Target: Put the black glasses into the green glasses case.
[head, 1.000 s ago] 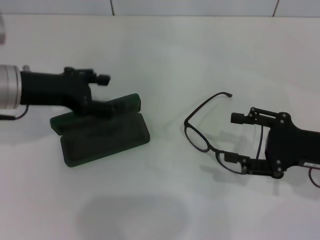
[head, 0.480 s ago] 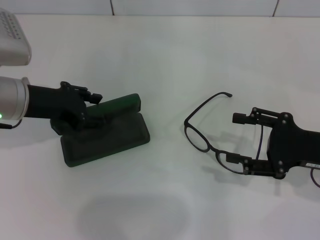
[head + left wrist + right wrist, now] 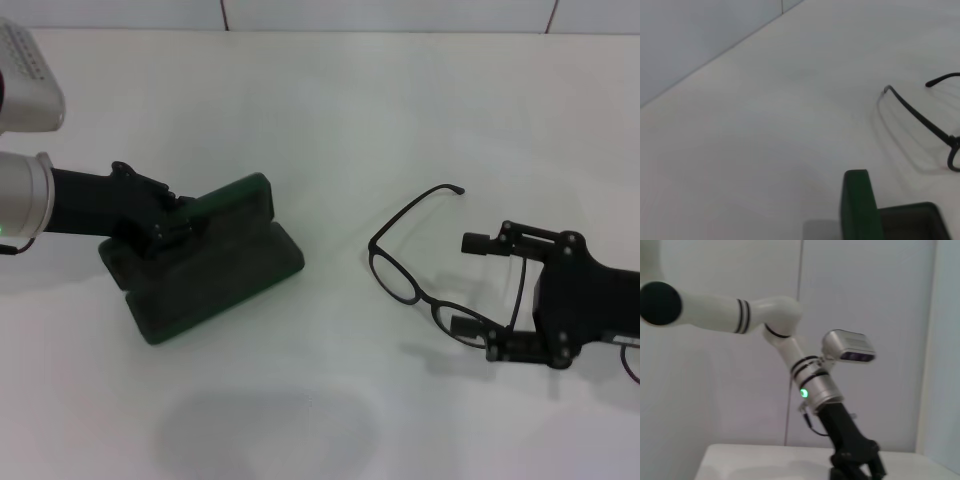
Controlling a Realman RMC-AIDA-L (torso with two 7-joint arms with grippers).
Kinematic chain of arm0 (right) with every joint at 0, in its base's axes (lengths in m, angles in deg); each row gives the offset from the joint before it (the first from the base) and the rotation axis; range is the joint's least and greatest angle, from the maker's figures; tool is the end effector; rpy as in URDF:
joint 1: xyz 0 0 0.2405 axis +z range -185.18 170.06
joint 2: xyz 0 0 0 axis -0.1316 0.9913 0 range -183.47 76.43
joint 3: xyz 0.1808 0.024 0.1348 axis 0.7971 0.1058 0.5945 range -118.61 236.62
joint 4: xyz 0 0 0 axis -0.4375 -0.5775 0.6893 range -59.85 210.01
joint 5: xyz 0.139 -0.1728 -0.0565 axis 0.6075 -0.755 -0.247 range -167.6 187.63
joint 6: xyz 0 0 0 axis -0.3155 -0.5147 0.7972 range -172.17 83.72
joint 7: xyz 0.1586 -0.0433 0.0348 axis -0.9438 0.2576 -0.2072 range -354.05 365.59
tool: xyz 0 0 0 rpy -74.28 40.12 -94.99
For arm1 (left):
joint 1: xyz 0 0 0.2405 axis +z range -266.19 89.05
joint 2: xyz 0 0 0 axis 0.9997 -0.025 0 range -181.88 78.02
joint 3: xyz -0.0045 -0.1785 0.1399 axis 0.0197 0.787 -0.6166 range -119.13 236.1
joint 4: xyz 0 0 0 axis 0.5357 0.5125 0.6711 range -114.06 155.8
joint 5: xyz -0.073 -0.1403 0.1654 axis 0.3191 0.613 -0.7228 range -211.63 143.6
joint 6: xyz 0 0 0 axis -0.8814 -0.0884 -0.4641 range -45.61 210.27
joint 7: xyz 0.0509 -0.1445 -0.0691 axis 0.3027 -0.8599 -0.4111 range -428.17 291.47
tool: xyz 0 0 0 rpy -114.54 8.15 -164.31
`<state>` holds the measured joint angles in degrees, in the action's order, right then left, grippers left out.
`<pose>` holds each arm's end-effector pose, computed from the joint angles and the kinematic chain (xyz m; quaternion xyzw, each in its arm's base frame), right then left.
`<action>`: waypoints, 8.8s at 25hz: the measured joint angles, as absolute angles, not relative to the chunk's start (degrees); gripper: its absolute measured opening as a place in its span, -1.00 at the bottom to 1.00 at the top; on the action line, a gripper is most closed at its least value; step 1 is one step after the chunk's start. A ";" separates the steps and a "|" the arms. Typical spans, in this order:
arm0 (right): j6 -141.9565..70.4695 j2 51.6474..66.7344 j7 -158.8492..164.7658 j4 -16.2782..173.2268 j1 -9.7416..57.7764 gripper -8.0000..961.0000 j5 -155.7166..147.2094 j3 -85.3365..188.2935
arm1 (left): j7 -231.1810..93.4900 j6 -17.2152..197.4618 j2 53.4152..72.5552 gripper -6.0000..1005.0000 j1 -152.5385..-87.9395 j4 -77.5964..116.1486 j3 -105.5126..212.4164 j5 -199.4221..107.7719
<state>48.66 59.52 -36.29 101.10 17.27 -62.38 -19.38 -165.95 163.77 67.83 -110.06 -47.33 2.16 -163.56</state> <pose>0.2187 0.2902 -0.0349 -0.9326 -0.0391 0.3411 0.1118 -0.2539 0.3521 0.0343 -0.9591 -0.1933 -0.0033 0.2067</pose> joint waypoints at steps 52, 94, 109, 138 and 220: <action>51.15 61.60 -45.97 109.11 13.91 0.57 -66.97 -17.49 | -146.02 155.92 67.82 0.28 -113.19 -36.66 -12.24 -123.24; 29.91 62.68 -143.57 155.85 27.05 0.50 -127.57 -47.77 | -143.37 163.62 64.74 0.31 -116.48 -14.29 -10.77 -116.23; 28.55 62.66 -144.07 153.12 28.52 -0.17 -127.78 -49.32 | -142.98 163.61 64.55 0.31 -116.96 -14.25 -10.59 -116.11; 33.51 62.39 -132.97 166.01 18.99 -0.75 -125.97 -37.03 | -142.87 175.59 65.16 0.31 -115.32 -15.24 -2.41 -113.24; 57.31 62.65 -19.12 114.33 14.81 -0.75 -64.73 -26.07 | -155.26 167.87 68.00 0.29 -128.10 -1.43 0.74 -124.17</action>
<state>57.31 62.65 -19.12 114.33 14.81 -64.73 -26.07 -155.26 167.87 68.00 -128.10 -1.43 0.74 -124.17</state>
